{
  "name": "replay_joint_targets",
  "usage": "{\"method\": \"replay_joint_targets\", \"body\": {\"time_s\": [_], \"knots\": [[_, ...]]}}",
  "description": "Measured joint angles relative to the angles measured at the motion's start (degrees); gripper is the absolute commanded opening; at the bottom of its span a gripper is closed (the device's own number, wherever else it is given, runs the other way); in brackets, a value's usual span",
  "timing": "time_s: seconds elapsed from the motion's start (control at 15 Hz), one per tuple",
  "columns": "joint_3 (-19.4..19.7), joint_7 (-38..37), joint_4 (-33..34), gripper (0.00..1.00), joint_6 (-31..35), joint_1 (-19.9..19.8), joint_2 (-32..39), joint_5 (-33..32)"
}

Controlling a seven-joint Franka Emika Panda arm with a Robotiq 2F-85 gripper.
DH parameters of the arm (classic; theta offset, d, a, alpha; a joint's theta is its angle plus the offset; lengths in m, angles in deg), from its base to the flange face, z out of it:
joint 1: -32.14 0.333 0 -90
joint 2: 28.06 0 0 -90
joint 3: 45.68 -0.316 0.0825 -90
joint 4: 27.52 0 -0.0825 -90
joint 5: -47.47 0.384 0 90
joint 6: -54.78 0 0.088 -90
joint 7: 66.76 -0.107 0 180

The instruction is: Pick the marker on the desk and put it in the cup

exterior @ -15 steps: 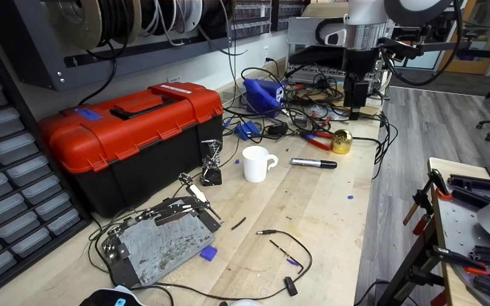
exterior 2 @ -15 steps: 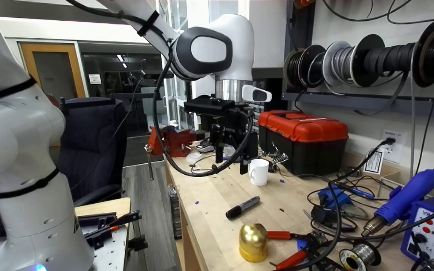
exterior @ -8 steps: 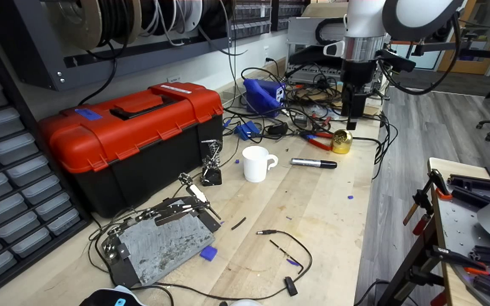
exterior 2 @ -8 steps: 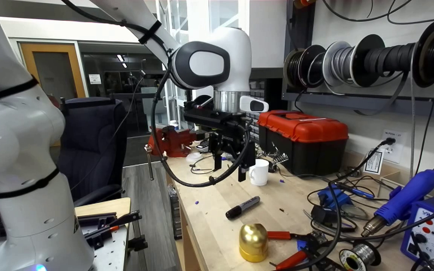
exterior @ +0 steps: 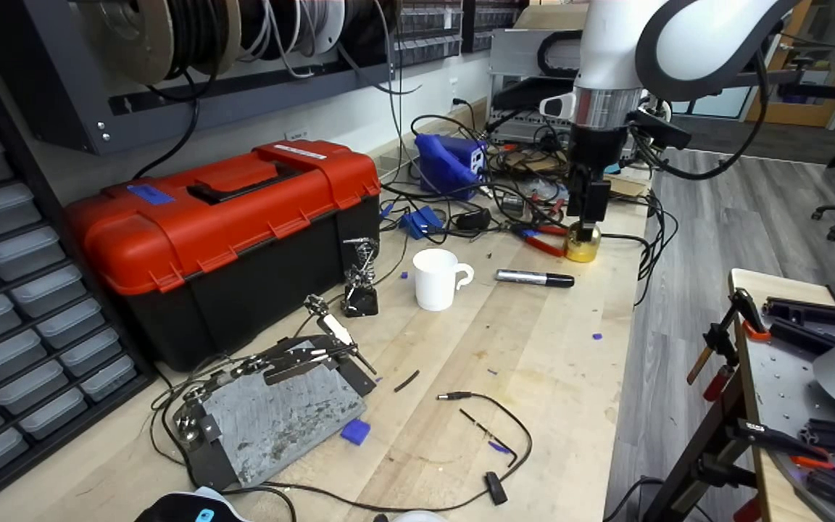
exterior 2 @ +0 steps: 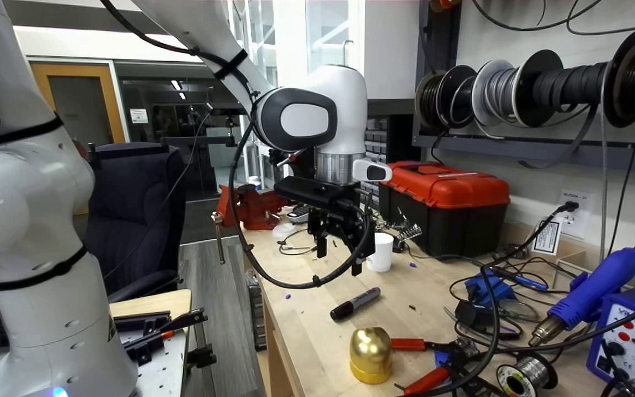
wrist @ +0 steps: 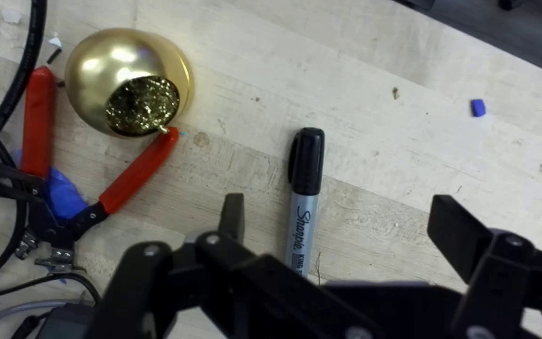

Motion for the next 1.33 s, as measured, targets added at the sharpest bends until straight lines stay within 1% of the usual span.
{"method": "replay_joint_targets", "body": {"time_s": [0.6,0.87,1.33], "knots": [[-0.89,4.18,-0.02,1.0,5.02,0.01,3.87,1.32],[-1.19,5.05,-0.02,1.0,6.55,0.0,5.51,2.5],[-1.68,6.24,-0.02,1.0,8.81,-0.02,8.57,2.58]]}}
